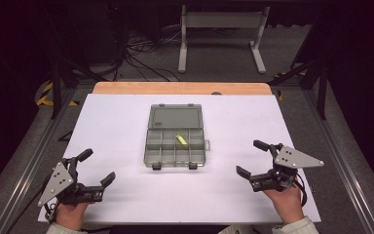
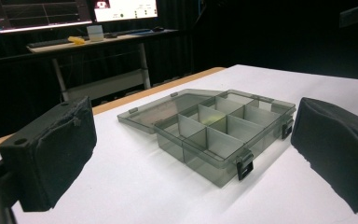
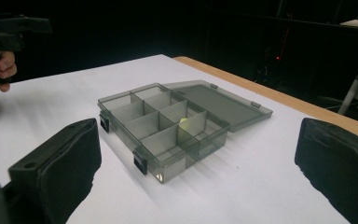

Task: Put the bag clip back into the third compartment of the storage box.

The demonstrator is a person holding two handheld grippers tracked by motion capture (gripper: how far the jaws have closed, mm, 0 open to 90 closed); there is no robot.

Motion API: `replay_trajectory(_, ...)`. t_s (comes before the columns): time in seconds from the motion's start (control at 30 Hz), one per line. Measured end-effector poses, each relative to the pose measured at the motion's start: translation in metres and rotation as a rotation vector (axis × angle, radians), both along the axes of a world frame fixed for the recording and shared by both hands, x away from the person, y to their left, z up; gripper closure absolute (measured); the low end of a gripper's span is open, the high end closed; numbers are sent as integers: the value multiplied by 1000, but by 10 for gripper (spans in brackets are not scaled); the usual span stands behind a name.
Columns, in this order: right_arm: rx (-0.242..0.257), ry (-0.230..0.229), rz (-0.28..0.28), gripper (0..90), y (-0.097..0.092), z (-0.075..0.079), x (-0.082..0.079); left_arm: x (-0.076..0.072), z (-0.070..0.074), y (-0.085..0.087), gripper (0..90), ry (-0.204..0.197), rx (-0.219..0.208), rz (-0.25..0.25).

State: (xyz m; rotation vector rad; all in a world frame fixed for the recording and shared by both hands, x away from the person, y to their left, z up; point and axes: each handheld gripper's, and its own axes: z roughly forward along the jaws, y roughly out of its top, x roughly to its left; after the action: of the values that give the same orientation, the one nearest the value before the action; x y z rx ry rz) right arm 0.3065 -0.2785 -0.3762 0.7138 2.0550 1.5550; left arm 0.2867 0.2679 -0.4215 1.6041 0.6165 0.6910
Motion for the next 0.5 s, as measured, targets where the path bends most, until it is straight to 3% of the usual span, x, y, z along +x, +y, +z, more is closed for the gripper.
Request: replay_trajectory(0.5, 7, 21, -49, 0, -12, -40, -5, -2, -1, -1, 12, -6, 15, 2)
